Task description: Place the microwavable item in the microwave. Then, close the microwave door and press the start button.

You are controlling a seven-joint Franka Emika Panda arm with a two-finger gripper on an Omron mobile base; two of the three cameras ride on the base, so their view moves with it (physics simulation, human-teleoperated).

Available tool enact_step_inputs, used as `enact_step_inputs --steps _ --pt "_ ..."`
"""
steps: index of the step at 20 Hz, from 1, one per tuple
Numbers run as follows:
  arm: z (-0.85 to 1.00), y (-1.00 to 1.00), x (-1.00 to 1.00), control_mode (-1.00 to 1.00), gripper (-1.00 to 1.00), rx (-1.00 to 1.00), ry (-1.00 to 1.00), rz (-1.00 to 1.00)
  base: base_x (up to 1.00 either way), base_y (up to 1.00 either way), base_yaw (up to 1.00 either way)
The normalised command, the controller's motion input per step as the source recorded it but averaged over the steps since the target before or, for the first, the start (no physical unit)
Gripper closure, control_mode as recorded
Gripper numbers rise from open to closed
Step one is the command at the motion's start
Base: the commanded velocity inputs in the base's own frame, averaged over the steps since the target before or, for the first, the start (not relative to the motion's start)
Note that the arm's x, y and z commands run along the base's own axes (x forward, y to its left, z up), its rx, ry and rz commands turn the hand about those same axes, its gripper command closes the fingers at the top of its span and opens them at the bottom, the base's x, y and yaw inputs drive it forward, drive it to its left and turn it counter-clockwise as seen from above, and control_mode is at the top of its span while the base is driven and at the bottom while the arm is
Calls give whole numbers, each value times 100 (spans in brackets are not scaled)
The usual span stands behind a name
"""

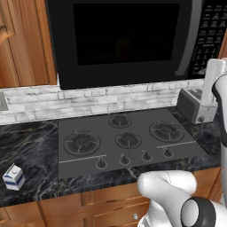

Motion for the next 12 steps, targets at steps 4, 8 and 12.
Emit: enact_step_inputs --steps 4,8,12 --pt "-2 -7 21 -100 -100 0 0 0 0 0 0" --pt "-3 -3 17 -100 -100 0 0 0 0 0 0" --pt "-3 -1 18 -100 -100 0 0 0 0 0 0"
